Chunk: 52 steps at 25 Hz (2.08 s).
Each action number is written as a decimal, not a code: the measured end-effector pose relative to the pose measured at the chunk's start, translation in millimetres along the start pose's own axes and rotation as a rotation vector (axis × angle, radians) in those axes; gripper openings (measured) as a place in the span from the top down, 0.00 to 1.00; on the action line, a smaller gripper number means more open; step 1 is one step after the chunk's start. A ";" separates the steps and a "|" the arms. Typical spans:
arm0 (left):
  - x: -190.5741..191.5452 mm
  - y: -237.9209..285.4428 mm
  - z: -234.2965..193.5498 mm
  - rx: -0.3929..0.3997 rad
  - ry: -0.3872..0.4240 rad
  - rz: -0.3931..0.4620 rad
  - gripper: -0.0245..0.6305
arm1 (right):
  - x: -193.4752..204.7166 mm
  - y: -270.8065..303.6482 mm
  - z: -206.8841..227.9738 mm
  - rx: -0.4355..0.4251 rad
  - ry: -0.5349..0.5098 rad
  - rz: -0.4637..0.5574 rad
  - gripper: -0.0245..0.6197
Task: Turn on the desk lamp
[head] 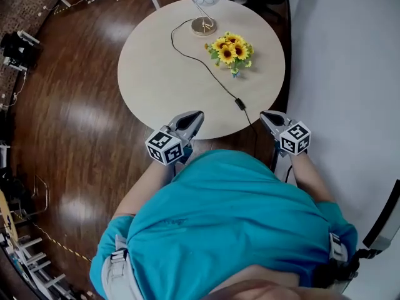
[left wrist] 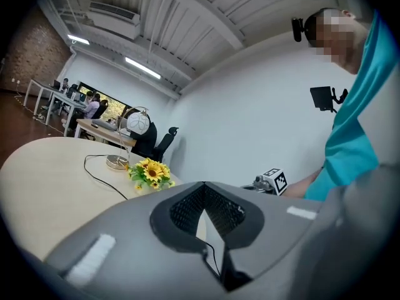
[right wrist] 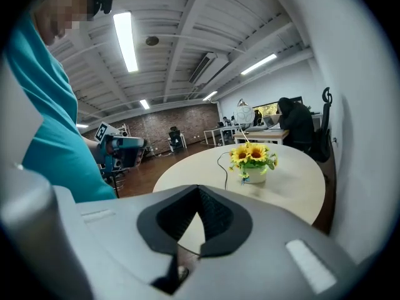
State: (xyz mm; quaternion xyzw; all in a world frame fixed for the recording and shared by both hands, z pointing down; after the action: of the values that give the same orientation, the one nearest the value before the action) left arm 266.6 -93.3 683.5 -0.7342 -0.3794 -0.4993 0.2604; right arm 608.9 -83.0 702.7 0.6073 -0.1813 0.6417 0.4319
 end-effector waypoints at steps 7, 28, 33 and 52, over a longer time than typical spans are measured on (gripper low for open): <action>13.1 -28.6 -61.1 0.006 -0.003 0.002 0.93 | 17.3 72.3 29.2 0.054 0.059 -0.133 0.96; 55.9 -1.5 -83.4 -0.218 -0.081 -0.094 0.93 | 151.6 177.9 136.5 -0.041 0.099 -0.456 0.96; 60.2 -3.7 -88.4 -0.212 -0.081 -0.088 0.93 | 169.2 181.2 140.9 -0.018 0.103 -0.504 0.96; 64.5 -7.2 -91.4 -0.208 -0.082 -0.112 0.93 | 186.9 192.2 143.2 -0.014 0.100 -0.523 0.96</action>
State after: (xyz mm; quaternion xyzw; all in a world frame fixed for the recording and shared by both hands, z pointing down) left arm 225.6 -139.6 777.0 -0.7548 -0.3762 -0.5191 0.1388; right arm 570.0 -236.9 962.0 0.5981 -0.0011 0.5360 0.5958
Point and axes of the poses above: the fingertips, and each gripper's own axes: y forward along the fingers, z to its right, x out of its underside, the point moved 9 cm from there along -y, backward along the fingers, and after that the axes turned 4 degrees about -x, right-handed, at the moved point
